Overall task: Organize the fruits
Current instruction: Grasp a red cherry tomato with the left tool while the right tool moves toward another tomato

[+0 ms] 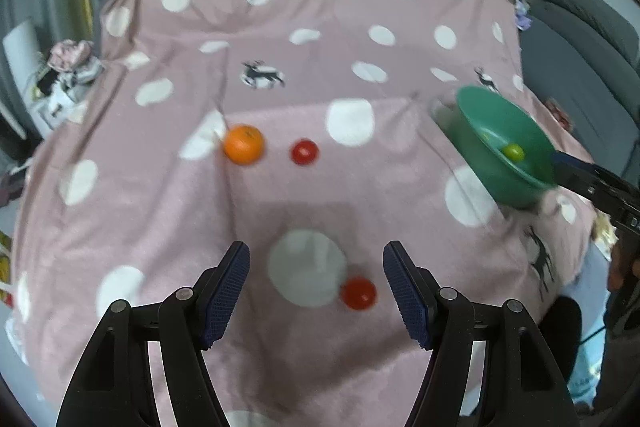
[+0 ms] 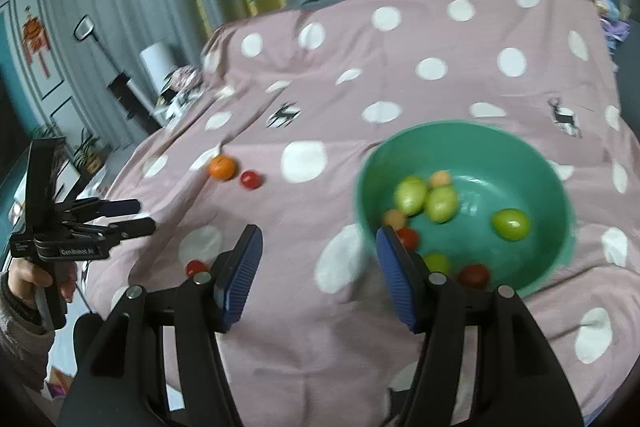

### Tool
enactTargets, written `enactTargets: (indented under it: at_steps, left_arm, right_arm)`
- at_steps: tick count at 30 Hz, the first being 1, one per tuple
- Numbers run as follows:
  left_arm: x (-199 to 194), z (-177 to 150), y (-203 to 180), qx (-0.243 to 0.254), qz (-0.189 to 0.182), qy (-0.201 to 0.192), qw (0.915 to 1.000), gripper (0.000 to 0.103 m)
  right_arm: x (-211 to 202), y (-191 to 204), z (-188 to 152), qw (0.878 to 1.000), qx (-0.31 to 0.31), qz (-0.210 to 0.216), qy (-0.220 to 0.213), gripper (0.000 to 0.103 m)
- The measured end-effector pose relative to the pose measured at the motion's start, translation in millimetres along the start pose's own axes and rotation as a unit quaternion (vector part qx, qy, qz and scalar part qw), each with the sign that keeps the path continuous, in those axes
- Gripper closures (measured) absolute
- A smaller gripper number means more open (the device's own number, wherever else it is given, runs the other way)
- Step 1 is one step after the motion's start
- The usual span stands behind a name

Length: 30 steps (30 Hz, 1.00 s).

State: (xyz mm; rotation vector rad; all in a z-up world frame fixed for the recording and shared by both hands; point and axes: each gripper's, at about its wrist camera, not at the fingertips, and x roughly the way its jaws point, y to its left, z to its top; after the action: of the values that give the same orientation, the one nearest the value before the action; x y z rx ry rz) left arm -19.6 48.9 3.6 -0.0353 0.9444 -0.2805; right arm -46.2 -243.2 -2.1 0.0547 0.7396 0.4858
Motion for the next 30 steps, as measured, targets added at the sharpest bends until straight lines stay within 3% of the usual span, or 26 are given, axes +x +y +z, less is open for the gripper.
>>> enactTargets:
  at_steps: [10, 14, 18, 20, 24, 25, 30]
  left_arm:
    - [38, -20, -27, 0.034, -0.048, 0.046, 0.9972, 0.034]
    - [52, -22, -24, 0.024, -0.045, 0.061, 0.9968, 0.045]
    - [60, -21, -22, 0.021, -0.047, 0.066, 0.9965, 0.047]
    - [64, -21, -24, 0.028, -0.047, 0.07, 0.9961, 0.061]
    - [71, -24, -23, 0.038, -0.041, 0.075, 0.9956, 0.069]
    - [71, -25, -22, 0.037, -0.04, 0.071, 0.996, 0.075]
    - [69, -23, -9, 0.019, -0.043, 0.058, 0.9972, 0.076]
  right_arm:
    - [34, 32, -4, 0.998, -0.023, 0.036, 0.046, 0.043]
    - [45, 37, -7, 0.997, -0.025, 0.042, 0.059, 0.043]
    - [56, 36, -7, 0.996, -0.019, 0.048, 0.071, 0.043]
    - [61, 36, -7, 0.996, -0.017, 0.051, 0.075, 0.043]
    - [75, 39, -3, 0.994, -0.017, 0.059, 0.085, 0.043]
    - [78, 40, -1, 0.994, -0.017, 0.062, 0.087, 0.043]
    - [100, 48, 11, 0.991, -0.019, 0.081, 0.1, 0.043]
